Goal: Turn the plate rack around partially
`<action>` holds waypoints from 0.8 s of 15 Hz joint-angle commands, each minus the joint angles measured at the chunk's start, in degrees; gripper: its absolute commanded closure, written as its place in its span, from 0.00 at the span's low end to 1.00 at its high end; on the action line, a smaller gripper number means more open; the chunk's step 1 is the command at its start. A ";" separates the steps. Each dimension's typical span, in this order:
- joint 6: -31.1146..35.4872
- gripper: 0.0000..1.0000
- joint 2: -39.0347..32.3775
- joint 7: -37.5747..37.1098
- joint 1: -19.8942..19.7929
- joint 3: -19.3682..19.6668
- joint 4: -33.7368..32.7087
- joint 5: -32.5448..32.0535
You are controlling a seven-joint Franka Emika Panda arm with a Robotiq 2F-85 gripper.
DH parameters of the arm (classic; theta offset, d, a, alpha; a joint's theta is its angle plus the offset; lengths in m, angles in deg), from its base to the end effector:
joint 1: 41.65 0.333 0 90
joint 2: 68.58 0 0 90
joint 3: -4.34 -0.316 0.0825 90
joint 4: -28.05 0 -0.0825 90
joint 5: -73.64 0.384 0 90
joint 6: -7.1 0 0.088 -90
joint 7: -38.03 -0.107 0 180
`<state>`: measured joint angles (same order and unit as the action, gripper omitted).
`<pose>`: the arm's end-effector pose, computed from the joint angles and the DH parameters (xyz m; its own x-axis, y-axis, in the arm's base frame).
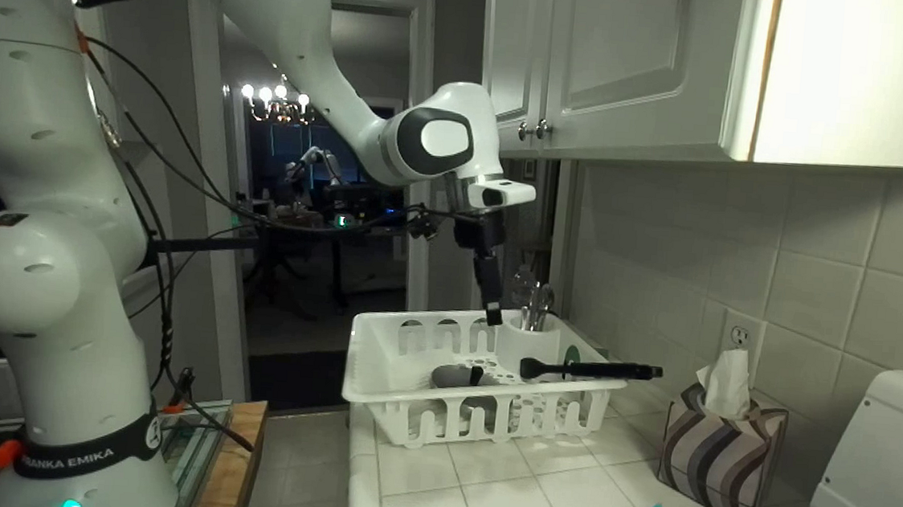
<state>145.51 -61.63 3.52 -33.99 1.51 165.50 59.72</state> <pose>0.4832 0.0883 0.3762 0.9509 -0.2315 0.2055 -0.2535 -0.9634 0.0877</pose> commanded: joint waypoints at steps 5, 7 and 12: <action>-5.89 0.00 13.05 3.23 -2.54 -2.94 4.82 3.62; -5.31 0.00 14.59 4.21 -2.92 -3.22 5.36 4.18; -0.05 0.00 17.02 10.51 -2.33 -2.58 7.32 8.31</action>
<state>142.49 -47.62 9.07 -35.87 -0.76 170.11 63.85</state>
